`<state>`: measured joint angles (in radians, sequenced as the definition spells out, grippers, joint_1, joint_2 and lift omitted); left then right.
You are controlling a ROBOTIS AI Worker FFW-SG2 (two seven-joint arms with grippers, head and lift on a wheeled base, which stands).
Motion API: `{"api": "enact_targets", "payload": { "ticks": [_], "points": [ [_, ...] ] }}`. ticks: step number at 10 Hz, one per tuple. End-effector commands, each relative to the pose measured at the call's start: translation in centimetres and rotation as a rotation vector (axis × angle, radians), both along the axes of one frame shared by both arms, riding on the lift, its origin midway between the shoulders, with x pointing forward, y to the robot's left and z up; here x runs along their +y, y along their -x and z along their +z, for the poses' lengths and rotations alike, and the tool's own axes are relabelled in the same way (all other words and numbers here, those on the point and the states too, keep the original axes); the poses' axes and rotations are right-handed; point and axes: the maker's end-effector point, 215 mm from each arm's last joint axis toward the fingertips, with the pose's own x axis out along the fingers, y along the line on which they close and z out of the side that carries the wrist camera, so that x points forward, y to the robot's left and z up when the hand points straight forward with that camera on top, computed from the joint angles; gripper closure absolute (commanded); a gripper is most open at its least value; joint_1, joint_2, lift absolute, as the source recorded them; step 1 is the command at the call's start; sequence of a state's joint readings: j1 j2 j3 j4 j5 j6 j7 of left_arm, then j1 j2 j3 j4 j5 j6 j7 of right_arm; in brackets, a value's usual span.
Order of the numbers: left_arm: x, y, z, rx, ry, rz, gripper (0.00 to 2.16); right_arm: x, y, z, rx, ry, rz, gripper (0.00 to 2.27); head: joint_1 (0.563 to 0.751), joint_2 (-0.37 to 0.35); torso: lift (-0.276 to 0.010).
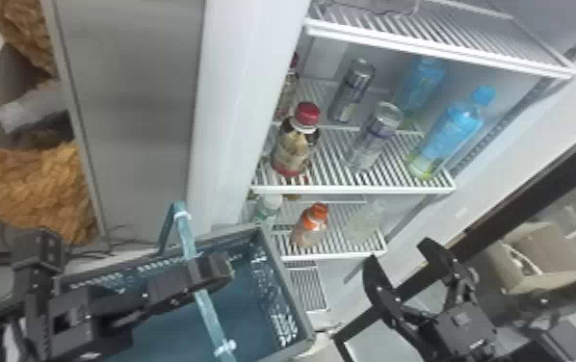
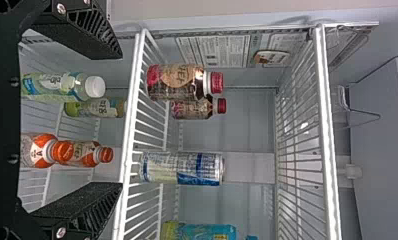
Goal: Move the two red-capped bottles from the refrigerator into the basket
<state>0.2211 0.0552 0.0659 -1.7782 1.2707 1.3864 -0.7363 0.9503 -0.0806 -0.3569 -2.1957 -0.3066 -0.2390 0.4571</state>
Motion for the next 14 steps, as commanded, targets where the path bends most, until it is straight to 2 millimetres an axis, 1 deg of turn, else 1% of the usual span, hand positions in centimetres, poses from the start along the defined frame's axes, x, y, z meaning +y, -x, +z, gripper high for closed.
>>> {"api": "enact_targets", "payload": {
  "ticks": [1, 4, 6, 9, 12, 13, 14],
  "points": [
    [0.1, 0.0, -0.1, 0.002, -0.003, 0.004, 1.2, 0.1, -0.1, 0.1, -0.003, 0.004, 0.0, 0.1, 0.695, -0.35, 0.0],
    [0.0, 0.1, -0.1, 0.004, -0.004, -0.001, 1.2, 0.1, -0.4, 0.4, -0.012, 0.006, 0.001, 0.1, 0.695, -0.35, 0.0],
    [0.1, 0.0, -0.2, 0.006, -0.002, 0.004, 1.2, 0.0, -1.0, 0.8, -0.027, 0.016, 0.001, 0.1, 0.695, -0.35, 0.0],
    [0.1, -0.2, 0.0, 0.001, -0.001, 0.007, 1.2, 0.6, -2.5, 1.2, -0.028, 0.067, 0.021, 0.09, 0.695, -0.35, 0.0],
    [0.0, -0.2, 0.0, -0.001, -0.002, 0.005, 1.2, 1.5, -4.0, 0.3, -0.017, 0.054, 0.031, 0.1, 0.695, -0.35, 0.0],
    [0.1, -0.3, 0.0, -0.001, -0.003, 0.007, 1.2, 1.7, -4.6, -0.7, 0.006, 0.035, 0.032, 0.1, 0.695, -0.35, 0.0],
    [0.0, -0.2, 0.1, -0.001, 0.0, 0.005, 1.2, 2.1, -5.1, -1.1, 0.006, 0.02, 0.036, 0.1, 0.695, -0.35, 0.0]
  ]
}}
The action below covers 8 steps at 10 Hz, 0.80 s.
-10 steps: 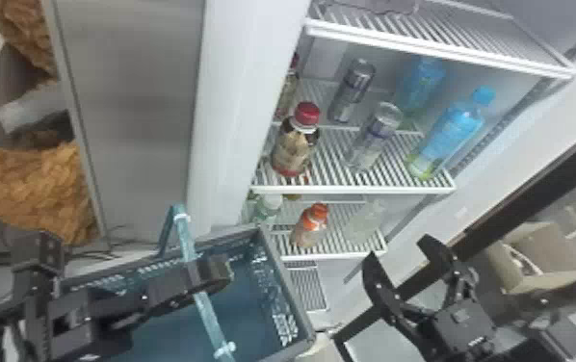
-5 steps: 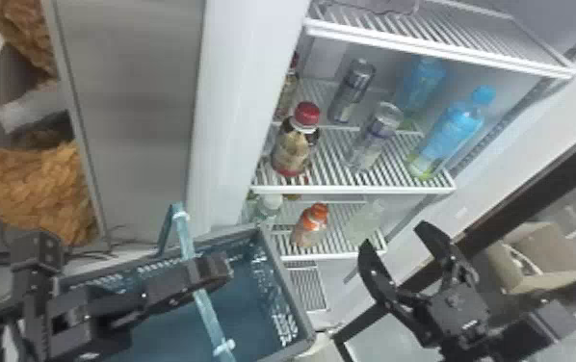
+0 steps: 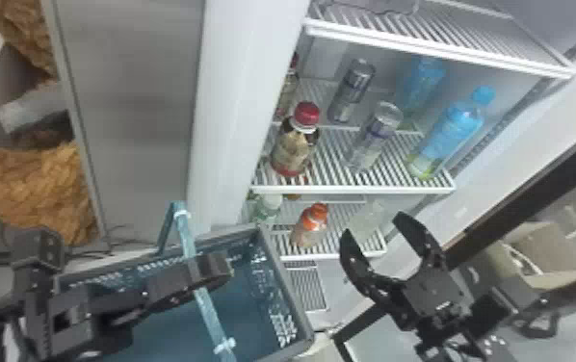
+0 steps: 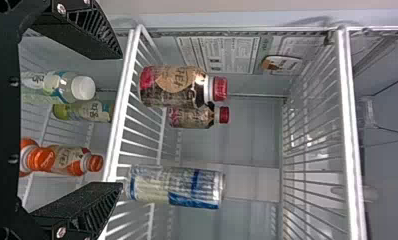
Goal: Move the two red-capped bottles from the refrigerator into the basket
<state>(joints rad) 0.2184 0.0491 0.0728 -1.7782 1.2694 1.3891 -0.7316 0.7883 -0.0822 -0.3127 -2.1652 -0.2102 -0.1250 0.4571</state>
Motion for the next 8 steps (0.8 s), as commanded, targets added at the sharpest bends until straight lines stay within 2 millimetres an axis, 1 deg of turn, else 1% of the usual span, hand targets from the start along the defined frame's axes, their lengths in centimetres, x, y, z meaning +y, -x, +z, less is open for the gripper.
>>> {"api": "enact_targets", "payload": {
  "ticks": [1, 2, 4, 6, 8],
  "points": [
    [0.0, 0.0, 0.0, 0.0, 0.001, -0.001, 1.2, 0.9, -1.1, -0.2, -0.003, -0.021, 0.013, 0.1, 0.695, -0.35, 0.0],
    [0.0, 0.0, 0.0, 0.0, 0.001, -0.001, 1.2, 1.5, -1.7, 0.0, -0.013, -0.036, 0.017, 0.1, 0.695, -0.35, 0.0],
    [0.0, 0.0, 0.0, 0.0, -0.001, 0.001, 1.2, 2.2, -2.4, 0.7, -0.03, -0.056, 0.028, 0.1, 0.695, -0.35, 0.0],
    [0.0, 0.0, 0.0, 0.003, 0.001, 0.001, 1.2, 2.6, -3.3, 1.1, -0.032, -0.076, 0.028, 0.1, 0.695, -0.35, 0.0],
    [-0.1, 0.0, 0.0, 0.001, 0.0, -0.001, 1.2, 3.1, -4.9, 1.9, -0.027, -0.089, 0.02, 0.1, 0.695, -0.35, 0.0]
  ]
}}
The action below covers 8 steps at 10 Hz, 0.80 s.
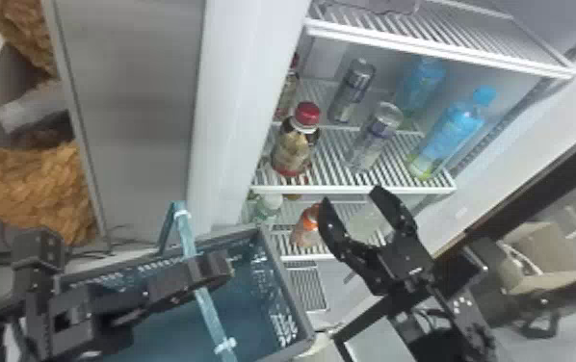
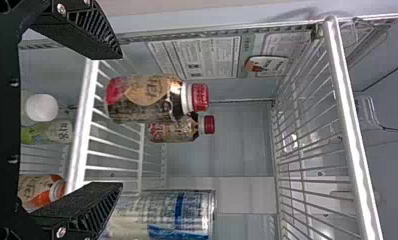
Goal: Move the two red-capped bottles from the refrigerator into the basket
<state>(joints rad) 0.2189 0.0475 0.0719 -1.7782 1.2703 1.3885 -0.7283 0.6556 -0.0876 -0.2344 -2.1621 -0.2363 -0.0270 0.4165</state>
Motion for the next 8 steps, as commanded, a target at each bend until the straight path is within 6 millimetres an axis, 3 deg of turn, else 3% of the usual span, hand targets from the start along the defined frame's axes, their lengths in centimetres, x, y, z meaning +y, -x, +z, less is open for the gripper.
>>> {"api": "enact_targets", "payload": {
  "ticks": [1, 5, 8],
  "points": [
    [-0.2, 0.1, 0.0, 0.0, 0.0, -0.005, 1.2, 0.4, -1.2, 0.1, 0.012, -0.007, 0.005, 0.1, 0.695, -0.35, 0.0],
    [0.0, 0.1, 0.0, 0.002, 0.001, -0.001, 1.2, 2.4, -3.2, 0.0, 0.031, -0.037, 0.01, 0.1, 0.695, -0.35, 0.0],
    [-0.1, 0.1, -0.1, 0.003, -0.002, -0.003, 1.2, 2.7, -5.1, -0.1, 0.032, -0.044, -0.002, 0.1, 0.695, -0.35, 0.0]
  ]
}}
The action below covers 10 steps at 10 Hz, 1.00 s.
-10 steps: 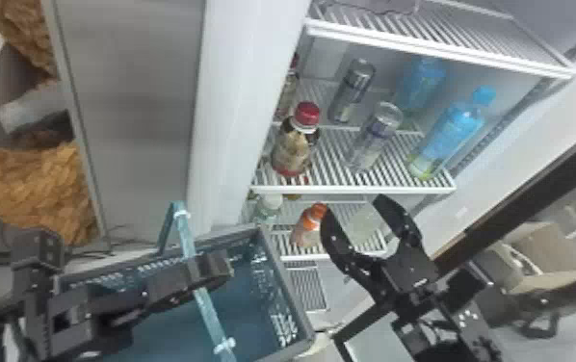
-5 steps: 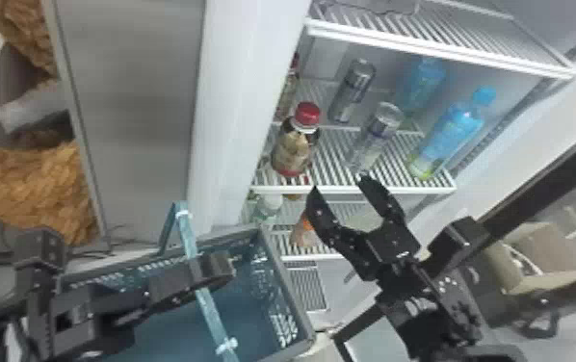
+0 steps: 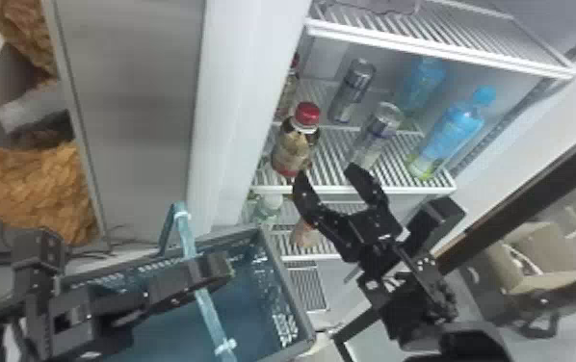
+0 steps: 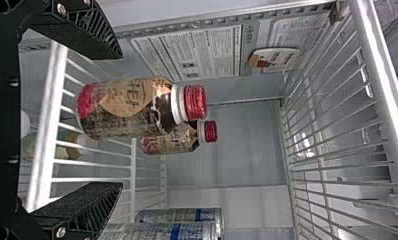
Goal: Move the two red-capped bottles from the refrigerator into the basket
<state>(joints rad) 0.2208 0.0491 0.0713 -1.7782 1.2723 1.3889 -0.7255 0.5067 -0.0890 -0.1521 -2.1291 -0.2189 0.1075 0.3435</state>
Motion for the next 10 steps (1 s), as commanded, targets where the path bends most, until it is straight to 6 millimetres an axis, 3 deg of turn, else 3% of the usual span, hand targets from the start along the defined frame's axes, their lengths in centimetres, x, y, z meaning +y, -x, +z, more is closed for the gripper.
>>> {"api": "enact_targets", "payload": {
  "ticks": [1, 10],
  "points": [
    [-0.1, 0.0, 0.0, 0.0, -0.001, -0.002, 1.2, 0.0, -1.1, -0.1, -0.002, 0.004, -0.003, 0.1, 0.695, -0.35, 0.0],
    [-0.2, 0.1, 0.1, -0.004, 0.0, -0.008, 1.2, 3.3, -6.7, -0.5, -0.009, -0.015, 0.046, 0.1, 0.695, -0.321, 0.0]
  ]
}}
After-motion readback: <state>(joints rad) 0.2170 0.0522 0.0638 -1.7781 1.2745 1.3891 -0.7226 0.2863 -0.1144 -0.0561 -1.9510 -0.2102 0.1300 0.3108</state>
